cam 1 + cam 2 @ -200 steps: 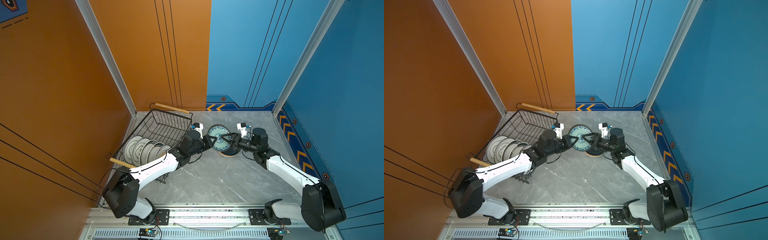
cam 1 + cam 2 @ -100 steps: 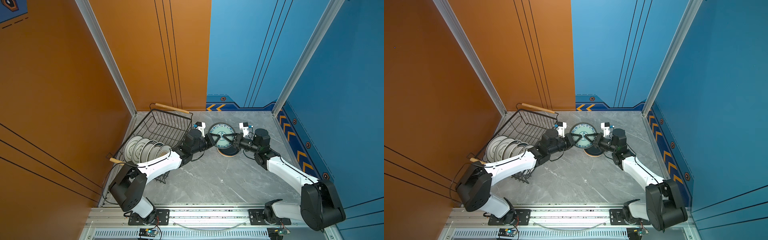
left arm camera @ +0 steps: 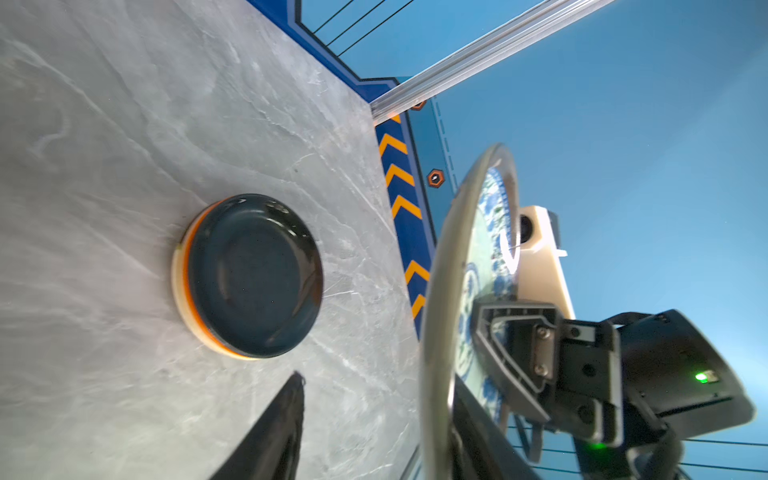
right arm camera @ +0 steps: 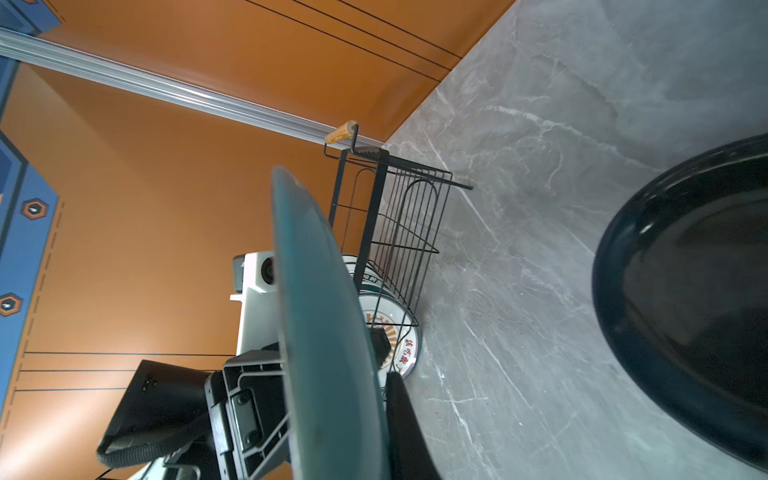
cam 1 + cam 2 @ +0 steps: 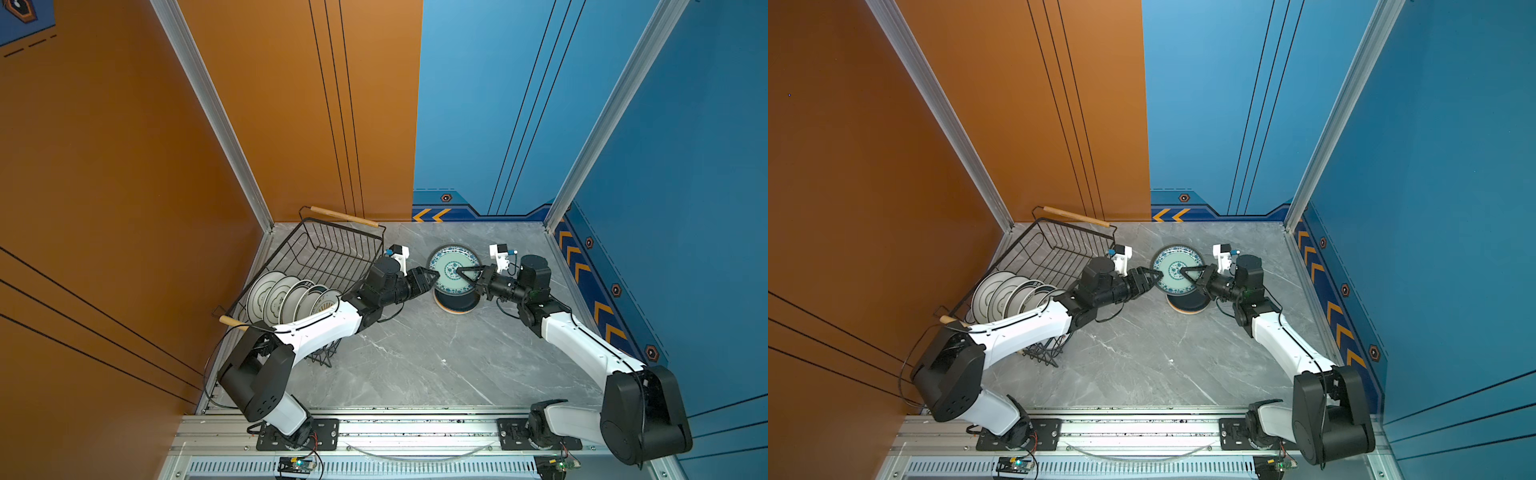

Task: Unload the plates from the dish rack
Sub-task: 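Lower the blue-floral plate onto the stack with the right gripper while the left withdraws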

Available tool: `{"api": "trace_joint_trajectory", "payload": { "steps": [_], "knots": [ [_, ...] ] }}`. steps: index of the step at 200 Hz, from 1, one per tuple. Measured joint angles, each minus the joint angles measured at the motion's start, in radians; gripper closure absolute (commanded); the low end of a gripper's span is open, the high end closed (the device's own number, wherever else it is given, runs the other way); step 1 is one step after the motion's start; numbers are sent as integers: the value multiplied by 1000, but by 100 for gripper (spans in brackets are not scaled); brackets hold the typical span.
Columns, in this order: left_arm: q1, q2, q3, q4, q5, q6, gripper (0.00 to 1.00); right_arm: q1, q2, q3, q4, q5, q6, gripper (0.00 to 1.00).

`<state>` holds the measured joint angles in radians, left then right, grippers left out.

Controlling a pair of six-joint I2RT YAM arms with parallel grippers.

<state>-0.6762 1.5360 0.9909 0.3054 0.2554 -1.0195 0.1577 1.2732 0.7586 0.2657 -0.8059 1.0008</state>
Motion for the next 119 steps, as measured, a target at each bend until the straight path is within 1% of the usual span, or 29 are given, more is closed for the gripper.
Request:
{"api": "trace_joint_trajectory", "payload": {
  "steps": [16, 24, 51, 67, 98, 119],
  "knots": [
    [19, -62, 2, -101, -14, 59, 43, -10, -20, 48, -140, 35, -86, 97],
    [26, -99, 11, -173, -33, 95, 42, -16, -32, 75, -214, 72, -140, 97],
    [34, -214, 111, -451, -159, 223, 40, -31, -65, 137, -392, 200, -267, 98],
    [40, -287, 151, -581, -259, 287, 39, -33, -62, 141, -449, 262, -301, 98],
    [90, -418, 155, -787, -433, 374, 36, -31, 6, 142, -522, 358, -340, 99],
    [133, -476, 150, -881, -515, 412, 34, -21, 63, 142, -550, 409, -355, 99]
  ]
}}
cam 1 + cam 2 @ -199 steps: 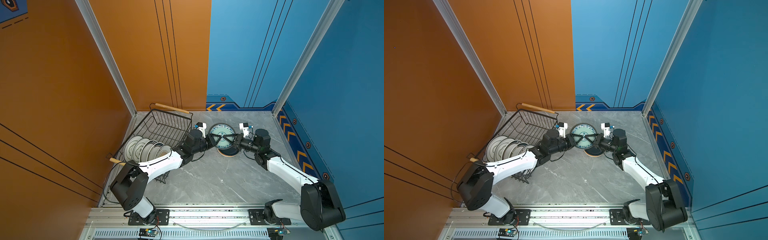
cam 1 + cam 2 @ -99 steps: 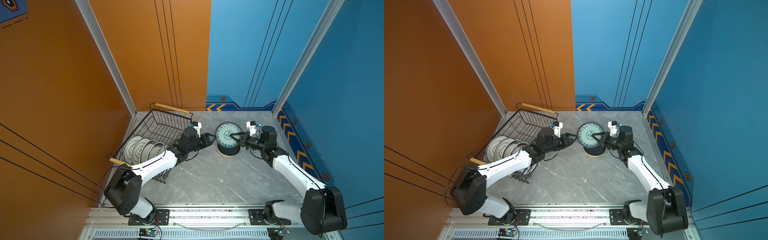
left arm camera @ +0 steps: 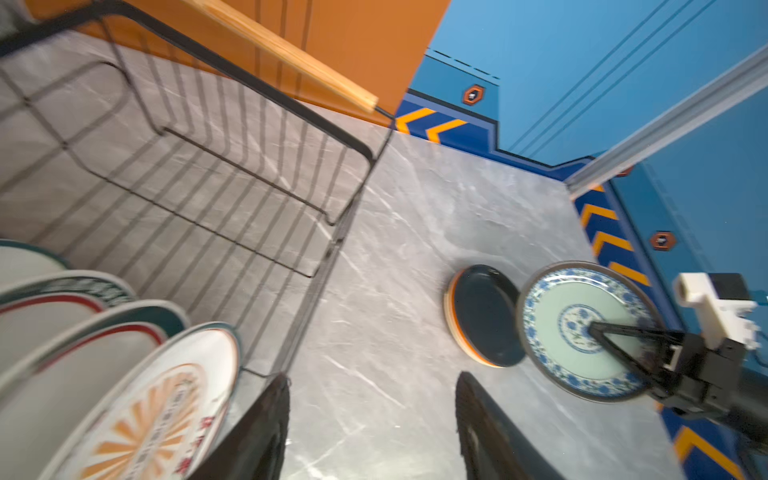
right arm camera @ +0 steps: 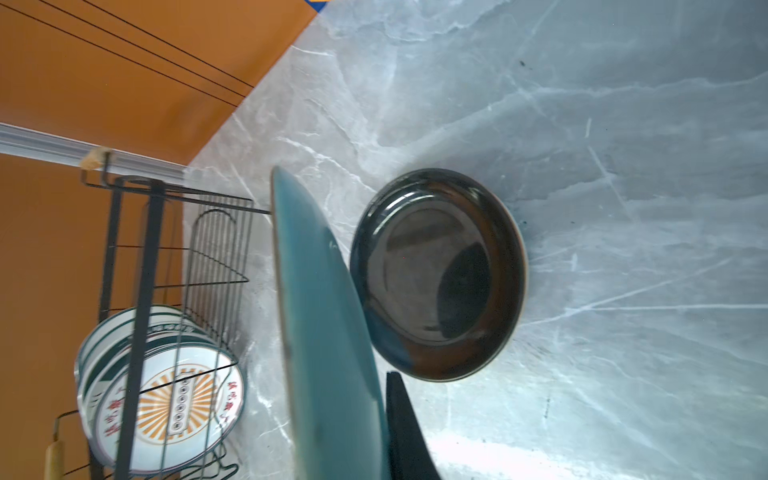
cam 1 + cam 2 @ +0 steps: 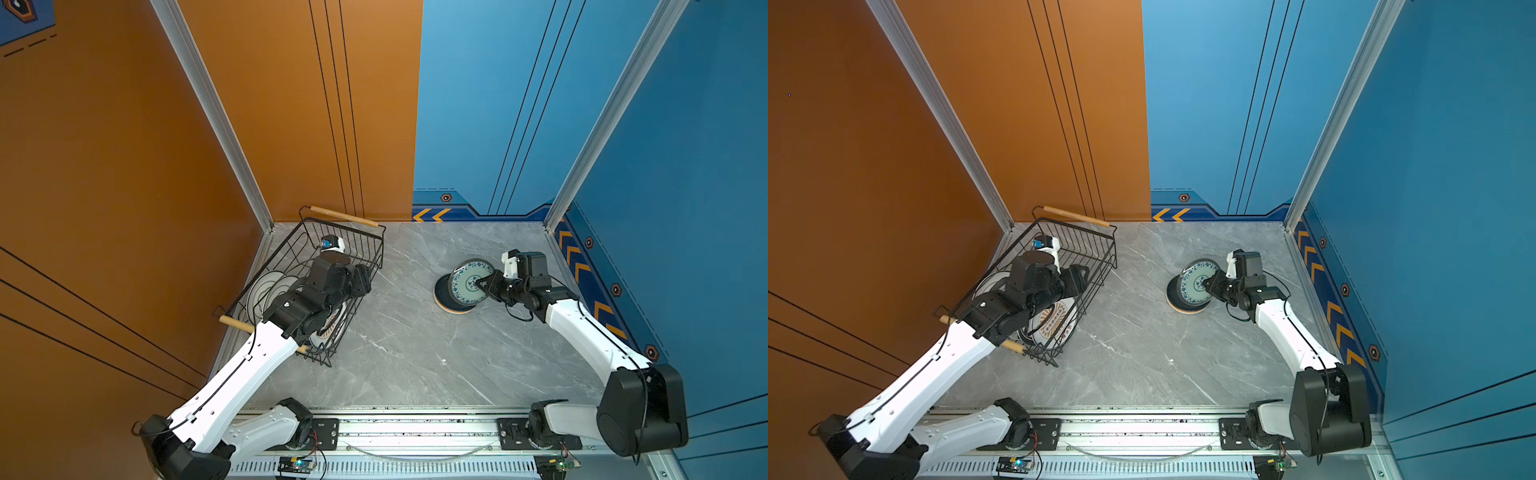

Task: Unload the plates from the dish rack
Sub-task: 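Lower the blue-floral plate onto the stack with the right gripper while the left withdraws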

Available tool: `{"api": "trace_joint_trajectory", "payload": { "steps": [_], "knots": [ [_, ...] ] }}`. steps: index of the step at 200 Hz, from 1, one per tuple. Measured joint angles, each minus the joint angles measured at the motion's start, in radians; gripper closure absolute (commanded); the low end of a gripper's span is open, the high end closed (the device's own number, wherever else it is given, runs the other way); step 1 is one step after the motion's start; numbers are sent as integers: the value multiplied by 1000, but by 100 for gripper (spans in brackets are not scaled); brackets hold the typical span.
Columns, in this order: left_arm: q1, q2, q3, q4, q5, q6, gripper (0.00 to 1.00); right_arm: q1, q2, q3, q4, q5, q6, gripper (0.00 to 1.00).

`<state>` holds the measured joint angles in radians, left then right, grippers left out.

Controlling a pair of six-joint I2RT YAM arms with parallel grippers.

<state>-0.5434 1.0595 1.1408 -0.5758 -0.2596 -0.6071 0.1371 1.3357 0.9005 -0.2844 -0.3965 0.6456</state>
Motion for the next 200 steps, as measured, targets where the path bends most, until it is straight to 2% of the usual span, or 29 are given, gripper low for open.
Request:
{"api": "trace_joint_trajectory", "payload": {
  "steps": [27, 57, 129, 200],
  "knots": [
    [65, -68, -36, -65, -47, 35, 33, 10, 51, 10, -23, 48, -11, 98],
    [135, -100, -79, -101, -47, 61, 30, 19, 108, 45, -23, 82, -16, 98],
    [238, -148, -152, -108, 26, 95, 23, 34, 230, 75, -16, 88, -14, 95],
    [329, -170, -171, -92, 92, 82, 16, 35, 260, 80, 14, 87, -2, 77]
  ]
}}
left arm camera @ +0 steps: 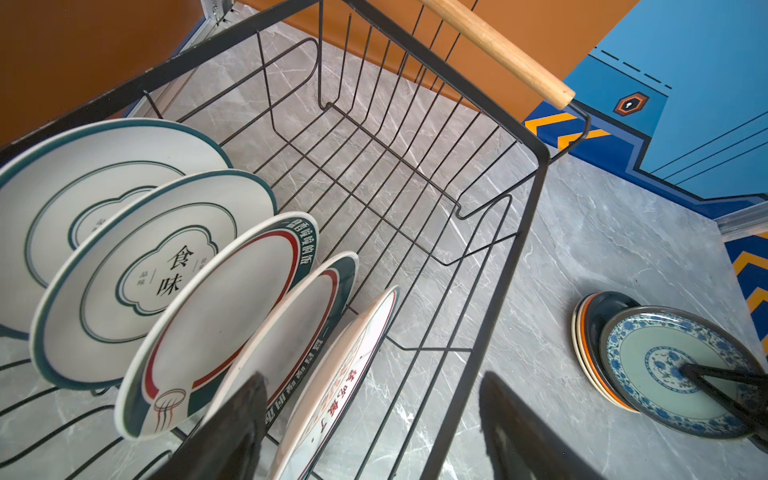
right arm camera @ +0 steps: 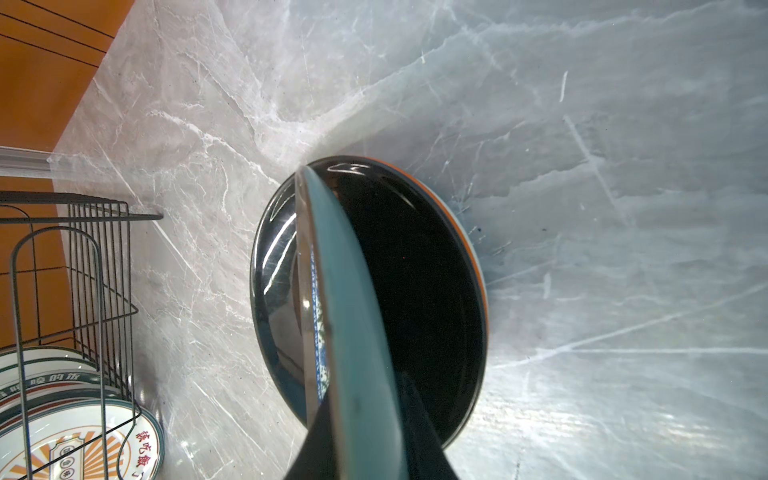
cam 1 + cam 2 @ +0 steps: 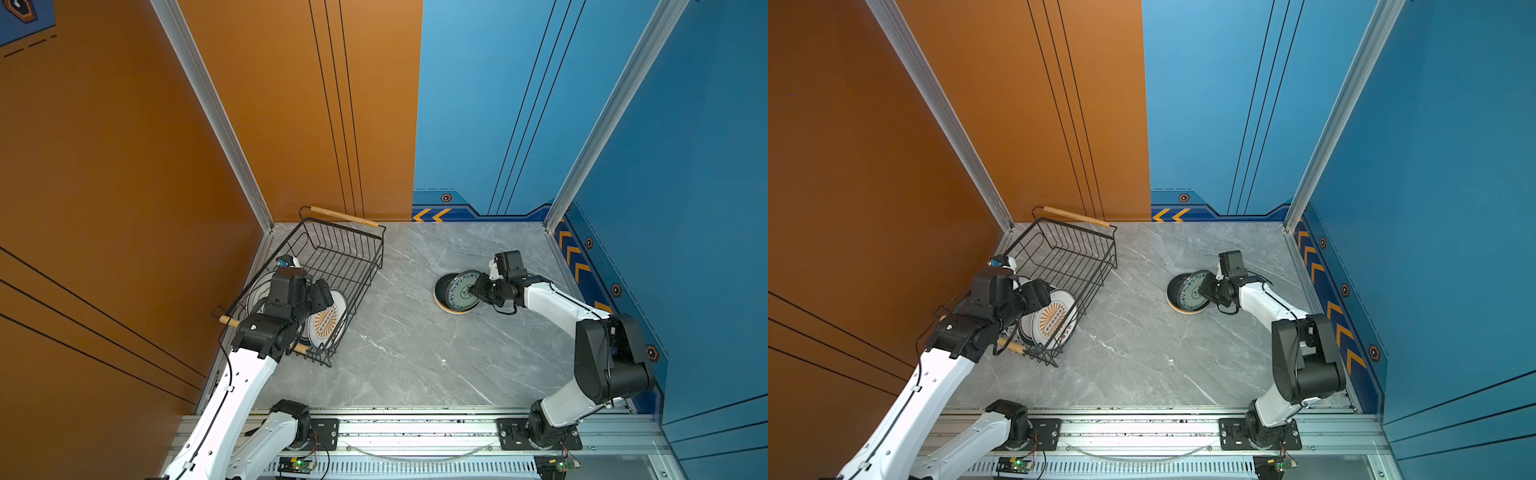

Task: Unload the plates from the dish rack
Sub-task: 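Lower the blue-floral plate onto the stack with the right gripper while the left withdraws, then set the blue-floral plate flat on the dark grey plate with the right gripper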

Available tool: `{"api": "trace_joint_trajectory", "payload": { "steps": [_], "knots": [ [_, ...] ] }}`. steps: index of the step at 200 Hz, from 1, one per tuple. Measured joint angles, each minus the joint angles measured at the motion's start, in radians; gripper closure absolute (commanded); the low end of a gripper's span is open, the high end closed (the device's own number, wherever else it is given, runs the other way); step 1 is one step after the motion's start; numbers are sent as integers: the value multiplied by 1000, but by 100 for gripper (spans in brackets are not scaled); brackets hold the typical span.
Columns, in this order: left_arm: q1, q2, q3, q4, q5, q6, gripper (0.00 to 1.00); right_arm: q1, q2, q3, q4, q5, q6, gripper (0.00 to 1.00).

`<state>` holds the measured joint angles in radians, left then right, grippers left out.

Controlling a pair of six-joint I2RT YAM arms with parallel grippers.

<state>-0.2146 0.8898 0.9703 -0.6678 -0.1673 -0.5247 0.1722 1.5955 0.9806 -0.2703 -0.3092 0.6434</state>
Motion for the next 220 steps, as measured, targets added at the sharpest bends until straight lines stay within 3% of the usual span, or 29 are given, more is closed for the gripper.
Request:
{"api": "trace_joint_trajectory", "payload": {
  "steps": [32, 47, 87, 126, 220],
  "knots": [
    [11, 0, -3, 1, 22, -8, 15, 0, 0, 0, 0, 1, -1, 66],
    [11, 0, -3, 3, 25, -12, 0, 0, 0, 0, 0, 9, -1, 61],
    [11, -24, -3, 6, 42, -14, 2, 2, 0, 0, -20, 35, -16, 56],
    [11, -30, -3, 5, 46, -22, 2, 22, 12, 28, -60, 79, -38, 43],
    [11, 54, 20, -18, 127, -17, 2, 101, 86, 122, -169, 217, -90, 29]
  ]
}}
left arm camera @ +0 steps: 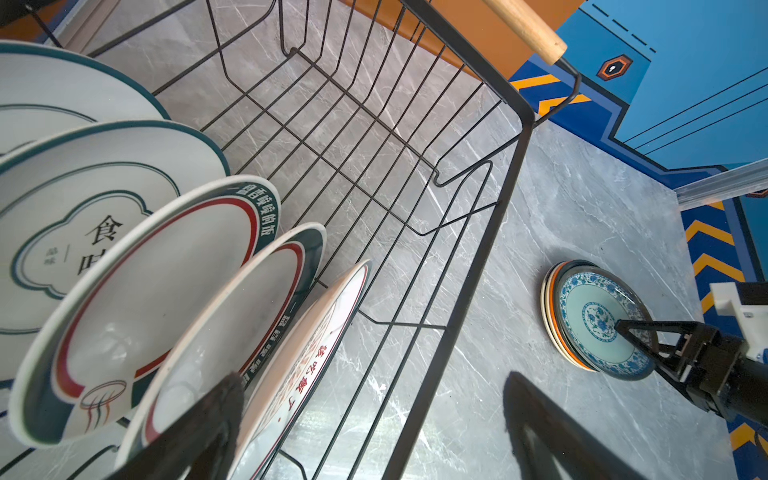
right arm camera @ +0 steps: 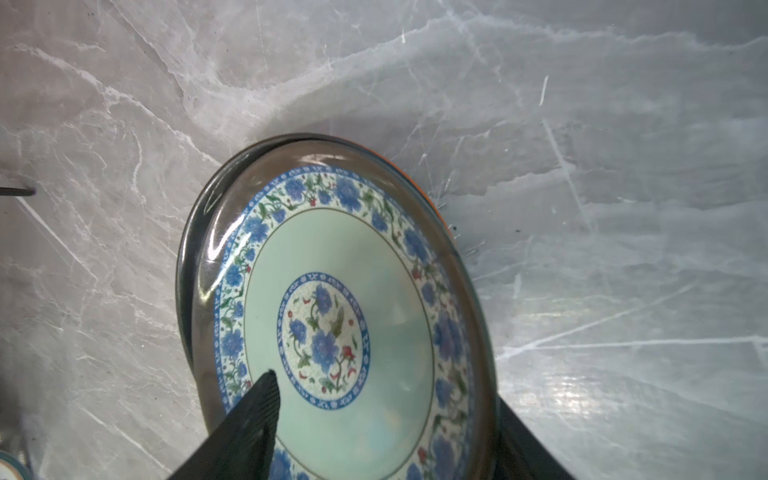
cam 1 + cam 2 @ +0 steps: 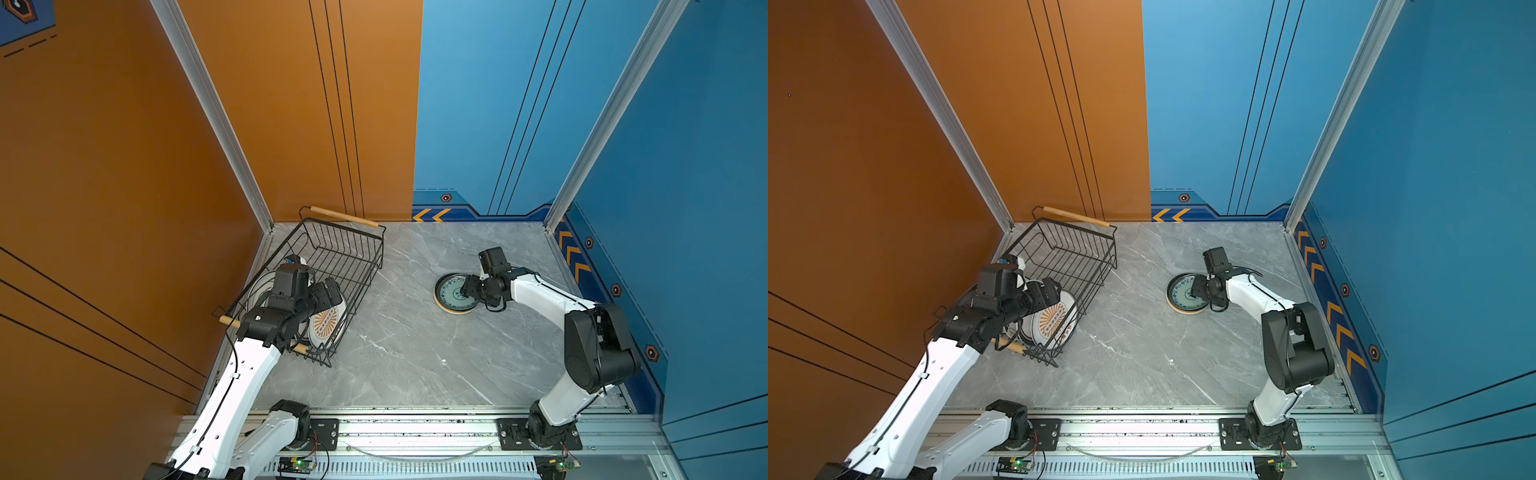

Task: Unload the plates from the dish rack
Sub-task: 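Set the blue-floral plate flat on the dark grey plate with the right gripper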

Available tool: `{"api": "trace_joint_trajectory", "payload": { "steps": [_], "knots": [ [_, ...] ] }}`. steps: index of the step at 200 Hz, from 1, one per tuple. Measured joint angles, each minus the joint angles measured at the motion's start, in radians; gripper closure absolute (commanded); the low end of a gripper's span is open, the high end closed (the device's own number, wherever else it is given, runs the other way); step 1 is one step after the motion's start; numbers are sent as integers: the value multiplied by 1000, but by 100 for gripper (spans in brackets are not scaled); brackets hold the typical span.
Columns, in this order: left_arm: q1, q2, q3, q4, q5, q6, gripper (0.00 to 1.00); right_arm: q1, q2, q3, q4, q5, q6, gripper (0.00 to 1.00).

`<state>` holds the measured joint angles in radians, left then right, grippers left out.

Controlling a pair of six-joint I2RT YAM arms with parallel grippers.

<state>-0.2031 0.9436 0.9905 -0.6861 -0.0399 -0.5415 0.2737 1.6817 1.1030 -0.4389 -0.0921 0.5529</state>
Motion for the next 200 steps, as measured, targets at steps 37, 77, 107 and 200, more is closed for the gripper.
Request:
{"api": "trace_joint_trajectory", "payload": {
  "steps": [37, 77, 107, 200],
  "knots": [
    [0, -70, 2, -16, -29, 46, 2, 28, 33, 41, -48, 68, -18, 20],
    [0, -84, 7, -34, -46, 67, 2, 57, 71, 69, -80, 110, -37, 17],
    [0, -53, 7, -43, -45, 79, 2, 65, 79, 78, -94, 121, -41, 13],
    [-30, 104, 67, -85, -56, 109, 2, 69, 92, 87, -104, 132, -60, 0]
  ]
}}
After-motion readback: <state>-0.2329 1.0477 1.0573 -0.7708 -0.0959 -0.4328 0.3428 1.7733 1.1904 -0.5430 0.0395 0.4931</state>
